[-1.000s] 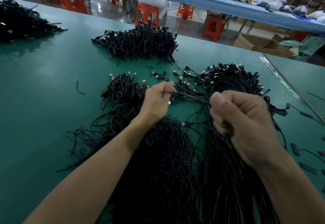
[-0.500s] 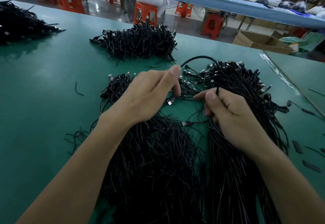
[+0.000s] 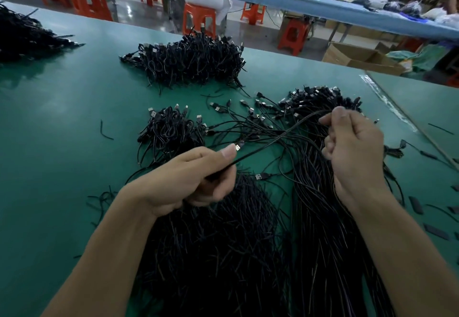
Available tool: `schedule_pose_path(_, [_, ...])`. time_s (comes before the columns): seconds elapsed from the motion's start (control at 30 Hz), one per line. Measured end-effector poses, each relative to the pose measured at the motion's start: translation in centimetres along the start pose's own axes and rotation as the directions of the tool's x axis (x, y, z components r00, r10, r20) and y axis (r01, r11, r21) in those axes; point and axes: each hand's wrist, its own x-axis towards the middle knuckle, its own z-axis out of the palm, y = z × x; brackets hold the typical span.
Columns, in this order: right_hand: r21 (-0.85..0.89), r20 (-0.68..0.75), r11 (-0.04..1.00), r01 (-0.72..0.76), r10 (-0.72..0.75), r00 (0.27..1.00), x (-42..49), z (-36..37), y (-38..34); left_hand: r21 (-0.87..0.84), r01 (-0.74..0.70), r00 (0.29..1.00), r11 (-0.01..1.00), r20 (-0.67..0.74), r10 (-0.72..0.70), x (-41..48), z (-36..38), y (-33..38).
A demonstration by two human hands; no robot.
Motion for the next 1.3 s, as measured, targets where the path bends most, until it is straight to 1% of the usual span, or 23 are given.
schedule_pose_path(0.07, [-0.116,0.098,0.993,-0.008,0.02,0.995,-0.1,0.5,0.6,-0.285,-0.103,0.973,0.953,0.172,0.156,-0.2,1.1,0.6])
schedule_pose_path(0.13, [-0.24,0.273,0.97,0.046,0.022,0.962,-0.9,1.3,1.0,-0.497,-0.13,0.917,0.858,0.269,0.295,0.0,2.2,1.0])
schedule_pose_path(0.2, [-0.362,0.43,0.923,0.13,0.041,0.902,-1.9,2.4,1.3,-0.62,-0.116,0.867,0.776,0.318,0.384,0.1,2.7,1.3])
schedule_pose_path(0.23, [-0.407,0.491,0.899,0.163,0.065,0.869,-2.4,2.8,1.5,-0.654,-0.113,0.861,0.748,0.311,0.403,0.2,2.7,1.4])
schedule_pose_path(0.27, [-0.449,0.537,0.873,0.19,0.093,0.839,-2.9,3.1,1.7,-0.676,-0.123,0.874,0.727,0.273,0.402,0.2,2.6,1.5])
schedule_pose_path(0.3, [-0.486,0.572,0.848,0.212,0.125,0.811,-3.5,3.3,1.9,-0.685,-0.155,0.902,0.712,0.195,0.384,0.2,2.4,1.6])
schedule_pose_path(0.33, [-0.508,0.602,0.831,0.226,0.156,0.783,-4.0,3.5,2.0,-0.679,-0.209,0.932,0.704,0.079,0.353,0.4,2.2,1.5])
schedule_pose_path(0.37, [-0.503,0.631,0.834,0.226,0.177,0.755,-4.5,3.6,2.2,-0.651,-0.278,0.948,0.707,-0.067,0.311,0.6,2.0,1.3])
schedule_pose_path(0.4, [-0.475,0.66,0.853,0.216,0.183,0.729,-5.0,3.5,2.2,-0.591,-0.348,0.938,0.728,-0.227,0.263,0.9,1.8,1.0])
schedule_pose_path(0.47, [-0.4,0.716,0.891,0.216,0.156,0.681,-5.7,3.2,1.7,-0.419,-0.431,0.843,0.799,-0.502,0.192,1.8,1.5,0.1])
schedule_pose_path(0.5, [-0.368,0.743,0.9,0.233,0.134,0.656,-5.9,3.1,1.4,-0.338,-0.436,0.787,0.834,-0.593,0.171,2.1,1.4,-0.4])
schedule_pose_path(0.53, [-0.339,0.765,0.905,0.258,0.106,0.635,-6.1,3.0,0.9,-0.265,-0.42,0.741,0.868,-0.653,0.16,2.4,1.4,-0.9])
schedule_pose_path(0.57, [-0.311,0.78,0.907,0.285,0.072,0.621,-6.2,2.9,0.3,-0.194,-0.386,0.712,0.902,-0.684,0.158,2.6,1.3,-1.3])
schedule_pose_path(0.6, [-0.289,0.779,0.909,0.301,0.04,0.626,-6.2,2.7,-0.2,-0.124,-0.338,0.703,0.933,-0.692,0.163,2.8,1.3,-1.6])
schedule_pose_path(0.63, [-0.274,0.762,0.912,0.304,0.012,0.648,-6.0,2.5,-0.5,-0.063,-0.286,0.711,0.956,-0.683,0.168,3.0,1.4,-1.8])
schedule_pose_path(0.73, [-0.286,0.696,0.906,0.312,-0.027,0.717,-5.1,2.0,-1.0,0.052,-0.172,0.76,0.984,-0.628,0.166,3.2,1.5,-2.0])
schedule_pose_path(0.83, [-0.317,0.686,0.887,0.336,-0.03,0.727,-4.7,1.7,-1.0,0.168,-0.076,0.784,0.983,-0.599,0.163,3.1,1.7,-2.0])
schedule_pose_path(0.9, [-0.313,0.666,0.879,0.359,-0.066,0.743,-4.7,1.8,-1.0,0.224,-0.011,0.832,0.975,-0.539,0.134,3.0,2.1,-1.9])
schedule_pose_path(1.0, [-0.262,0.595,0.896,0.359,-0.143,0.791,-4.2,2.0,-1.1,0.222,0.047,0.901,0.974,-0.431,0.055,2.8,3.0,-1.6])
schedule_pose_path(1.07, [-0.199,0.556,0.917,0.346,-0.186,0.81,-3.9,2.1,-1.2,0.142,0.068,0.931,0.987,-0.365,-0.012,2.6,3.5,-1.3])
schedule_pose_path(1.17, [-0.119,0.484,0.945,0.305,-0.213,0.849,-3.7,2.3,-1.1,-0.099,0.079,0.969,0.992,-0.225,-0.1,2.2,3.9,-0.9])
schedule_pose_path(1.23, [-0.1,0.447,0.963,0.251,-0.182,0.876,-3.6,2.5,-0.7,-0.235,0.058,0.971,0.97,-0.211,-0.109,2.2,4.1,-0.4])
schedule_pose_path(1.3, [-0.11,0.461,0.978,0.177,-0.108,0.881,-3.7,2.8,-0.1,-0.376,-0.009,0.976,0.926,-0.204,-0.073,2.2,3.8,-0.1])
